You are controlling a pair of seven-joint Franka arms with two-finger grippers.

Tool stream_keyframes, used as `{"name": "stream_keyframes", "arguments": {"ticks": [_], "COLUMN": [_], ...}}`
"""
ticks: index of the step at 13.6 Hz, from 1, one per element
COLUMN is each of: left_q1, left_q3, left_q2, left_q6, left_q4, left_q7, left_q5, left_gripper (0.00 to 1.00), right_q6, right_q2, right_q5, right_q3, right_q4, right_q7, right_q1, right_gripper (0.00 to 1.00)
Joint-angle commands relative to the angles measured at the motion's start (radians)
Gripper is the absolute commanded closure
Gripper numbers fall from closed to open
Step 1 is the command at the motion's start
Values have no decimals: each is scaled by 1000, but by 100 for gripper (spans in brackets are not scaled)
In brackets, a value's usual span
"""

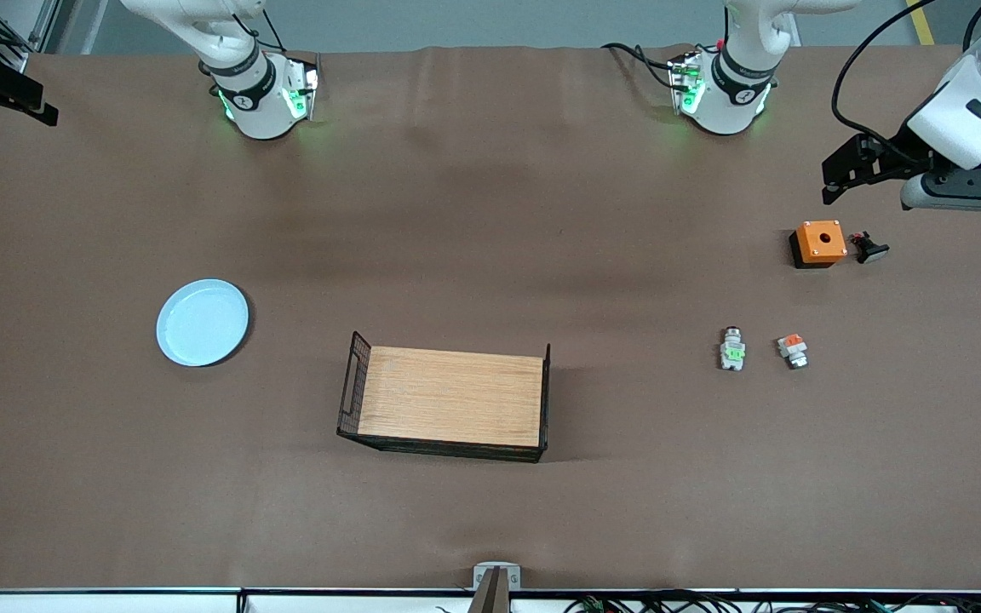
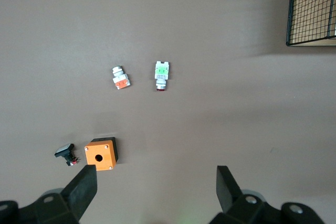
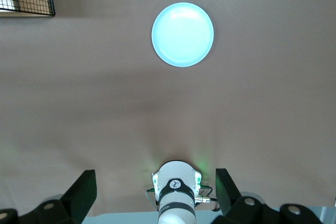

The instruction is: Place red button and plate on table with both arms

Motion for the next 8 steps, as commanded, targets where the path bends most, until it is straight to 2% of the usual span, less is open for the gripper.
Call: {"name": "stream_keyframes", "arguments": {"ticks": [1,3,8], "left_q1": [5,7,7], "left_q3": [-8,-20,-26], "left_q2": [-22,-22,-24], "left_q6": [2,2,3], "left_q4": [-14,-14,-13], "left_q7": [-11,-11,-14], "left_q5": [3,36,37], "left_gripper": [0,0,0], "right_q6": [15,16,42], "right_q2": [-9,-1,6], "right_q5": [-18,-15,-21], "right_q3": [14,16,10], "right_q4": [31,48,64], "right_q7": [12,11,11], "right_q1": [-9,-8,-16], "right_gripper": [0,0,0]}}
